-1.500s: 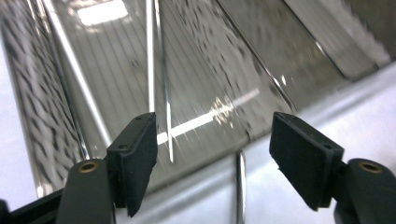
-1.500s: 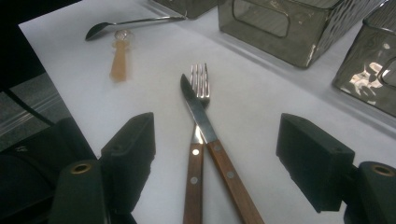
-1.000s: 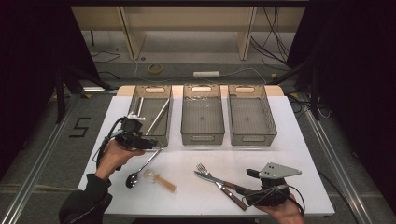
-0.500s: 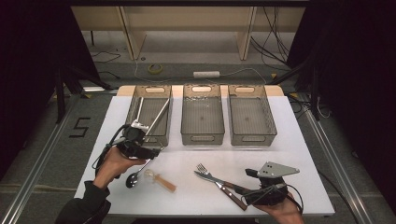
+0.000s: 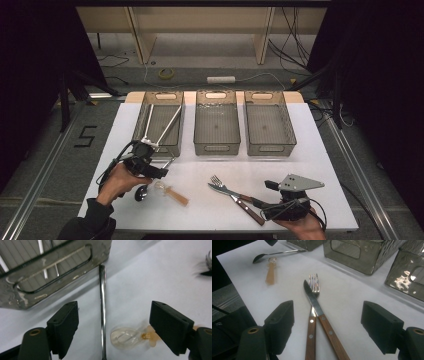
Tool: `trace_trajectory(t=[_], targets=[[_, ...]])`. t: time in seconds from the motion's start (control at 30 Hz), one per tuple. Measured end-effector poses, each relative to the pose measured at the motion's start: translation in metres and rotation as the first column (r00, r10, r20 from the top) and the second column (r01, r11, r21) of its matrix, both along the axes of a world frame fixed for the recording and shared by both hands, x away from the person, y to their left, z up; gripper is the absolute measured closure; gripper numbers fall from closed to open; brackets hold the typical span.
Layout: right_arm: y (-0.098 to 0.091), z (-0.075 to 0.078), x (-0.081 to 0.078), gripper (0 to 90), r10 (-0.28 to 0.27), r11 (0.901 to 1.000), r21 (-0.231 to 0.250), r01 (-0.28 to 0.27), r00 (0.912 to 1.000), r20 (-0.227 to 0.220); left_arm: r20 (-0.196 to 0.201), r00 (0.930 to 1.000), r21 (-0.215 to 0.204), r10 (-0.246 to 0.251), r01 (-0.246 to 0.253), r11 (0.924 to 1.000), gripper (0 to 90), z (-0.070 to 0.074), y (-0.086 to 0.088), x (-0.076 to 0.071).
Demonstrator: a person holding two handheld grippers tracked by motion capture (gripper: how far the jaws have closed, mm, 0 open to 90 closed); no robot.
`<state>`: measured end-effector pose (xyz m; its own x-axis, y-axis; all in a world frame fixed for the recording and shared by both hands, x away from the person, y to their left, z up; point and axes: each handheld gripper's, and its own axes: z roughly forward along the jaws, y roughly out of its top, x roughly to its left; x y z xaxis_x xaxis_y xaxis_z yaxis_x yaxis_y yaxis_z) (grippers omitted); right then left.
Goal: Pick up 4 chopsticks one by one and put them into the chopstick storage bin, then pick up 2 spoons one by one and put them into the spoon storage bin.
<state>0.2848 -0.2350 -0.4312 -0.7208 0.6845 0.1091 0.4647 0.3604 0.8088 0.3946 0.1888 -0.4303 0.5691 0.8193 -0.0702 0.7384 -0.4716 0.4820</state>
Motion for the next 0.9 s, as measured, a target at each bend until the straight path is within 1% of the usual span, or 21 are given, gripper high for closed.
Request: trace_trajectory(t=[0.2,0.4,0.53,0.63,0.83,0.9], targets=[[0.001,-0.001,0.0,27.7,0.005,1.0,-0.005,-0.005,1.0,-0.001,-0.022,0.9997,0.035,-0.004,0.004,0.9994,23.9,-0.007,0.003,-0.001],[0.001,-0.001,-0.001,27.7,0.002,1.0,-0.007,-0.002,1.0,-0.005,-0.053,0.9985,0.082,-0.012,0.016,0.9965,24.2,-0.015,0.005,-0.001],[0.001,-0.001,-0.001,27.7,0.005,0.9999,-0.011,-0.006,1.0,-0.006,-0.066,0.9978,0.097,-0.009,0.016,0.9952,25.2,-0.019,0.008,-0.001],[0.002,-0.001,0.0,27.7,0.008,0.9999,-0.013,-0.008,1.0,-0.006,-0.073,0.9974,0.101,-0.001,0.008,0.9949,26.6,-0.02,0.009,-0.001],[0.002,-0.001,0.0,27.8,0.01,0.9998,-0.015,-0.01,0.9999,-0.006,-0.082,0.9966,0.107,0.002,0.007,0.9942,33.1,-0.022,0.011,-0.001],[0.002,-0.002,0.0,27.8,0.011,0.9998,-0.016,-0.011,0.9999,-0.007,-0.085,0.9964,0.111,0.0,0.009,0.9938,36.8,-0.022,0.012,-0.001]])
